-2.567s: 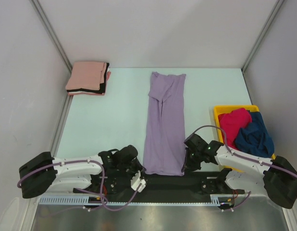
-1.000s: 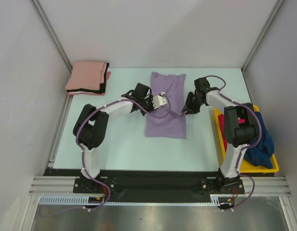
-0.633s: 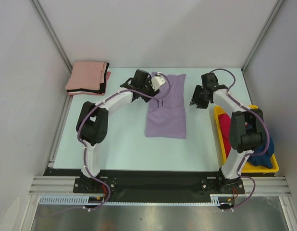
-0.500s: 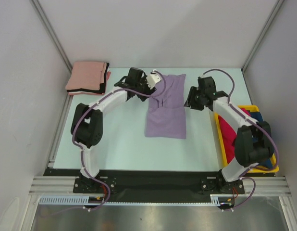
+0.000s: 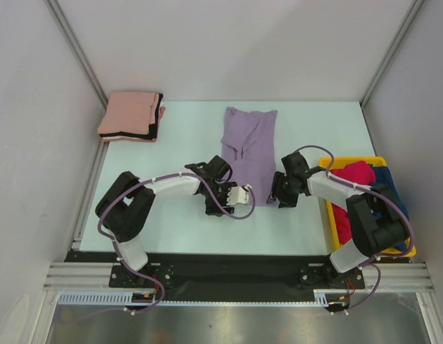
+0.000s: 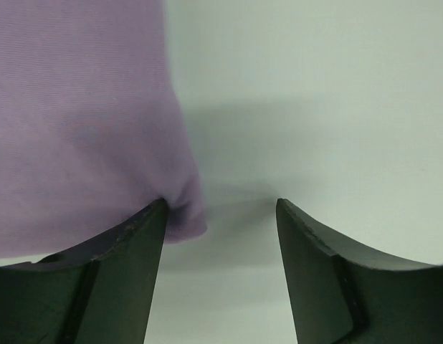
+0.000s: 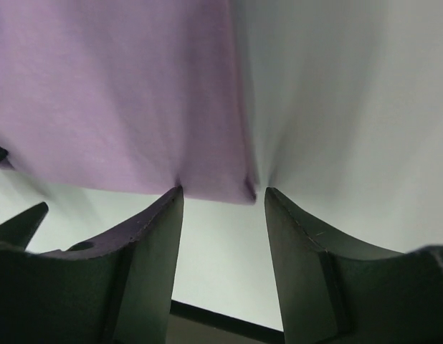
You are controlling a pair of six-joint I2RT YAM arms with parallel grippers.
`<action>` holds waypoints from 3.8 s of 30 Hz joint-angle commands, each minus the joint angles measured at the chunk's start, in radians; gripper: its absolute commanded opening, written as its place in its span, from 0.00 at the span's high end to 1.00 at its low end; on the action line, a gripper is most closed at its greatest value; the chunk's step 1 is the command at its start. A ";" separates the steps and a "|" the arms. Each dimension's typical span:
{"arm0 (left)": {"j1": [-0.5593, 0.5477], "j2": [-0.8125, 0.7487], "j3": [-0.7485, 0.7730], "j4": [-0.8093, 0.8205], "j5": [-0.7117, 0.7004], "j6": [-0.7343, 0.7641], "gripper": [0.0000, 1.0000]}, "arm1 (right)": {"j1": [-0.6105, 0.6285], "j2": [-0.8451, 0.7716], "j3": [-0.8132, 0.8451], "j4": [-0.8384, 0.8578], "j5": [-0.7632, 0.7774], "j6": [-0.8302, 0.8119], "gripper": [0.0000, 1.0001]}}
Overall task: Fold and stack the t-shirts
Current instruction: Fold the tshirt
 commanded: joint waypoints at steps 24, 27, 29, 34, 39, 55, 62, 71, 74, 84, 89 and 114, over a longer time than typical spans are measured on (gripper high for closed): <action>-0.030 -0.188 -0.079 -0.051 -0.087 -0.050 1.00 | 0.070 -0.273 -0.124 -0.244 -0.038 0.037 1.00; -0.053 -0.285 -0.092 -0.206 -0.038 -0.054 1.00 | 0.154 -0.421 -0.142 -0.390 -0.032 0.115 1.00; -0.076 -0.355 -0.107 -0.283 0.008 -0.051 0.99 | 0.242 -0.497 -0.146 -0.480 -0.038 0.209 1.00; -0.126 -0.501 -0.139 -0.530 0.099 0.013 1.00 | 0.458 -0.638 -0.117 -0.645 -0.045 0.411 1.00; -0.108 -0.555 -0.061 -0.613 0.151 0.032 1.00 | 0.515 -0.599 -0.005 -0.692 -0.055 0.434 1.00; 0.176 0.063 0.571 -0.339 -0.013 -0.111 1.00 | -0.143 -0.148 0.228 -0.365 -0.041 -0.083 1.00; 0.210 0.249 0.767 -0.305 -0.087 -0.123 1.00 | -0.227 0.050 0.347 -0.263 -0.035 -0.106 1.00; 0.208 0.375 0.847 -0.158 -0.134 -0.185 1.00 | -0.252 0.194 0.436 -0.232 0.007 -0.111 1.00; 0.210 0.401 0.852 -0.107 -0.148 -0.218 0.95 | -0.261 0.216 0.442 -0.202 0.030 -0.092 1.00; 0.256 0.427 0.936 0.057 -0.288 -0.560 0.37 | -0.289 0.299 0.627 -0.206 0.238 -0.106 0.53; 0.262 0.269 0.618 0.134 -0.069 -0.671 0.41 | -0.197 0.080 0.394 -0.110 0.231 -0.123 0.57; 0.263 0.623 1.005 0.097 -0.197 -0.849 0.39 | -0.226 0.428 0.581 -0.034 0.149 -0.071 0.65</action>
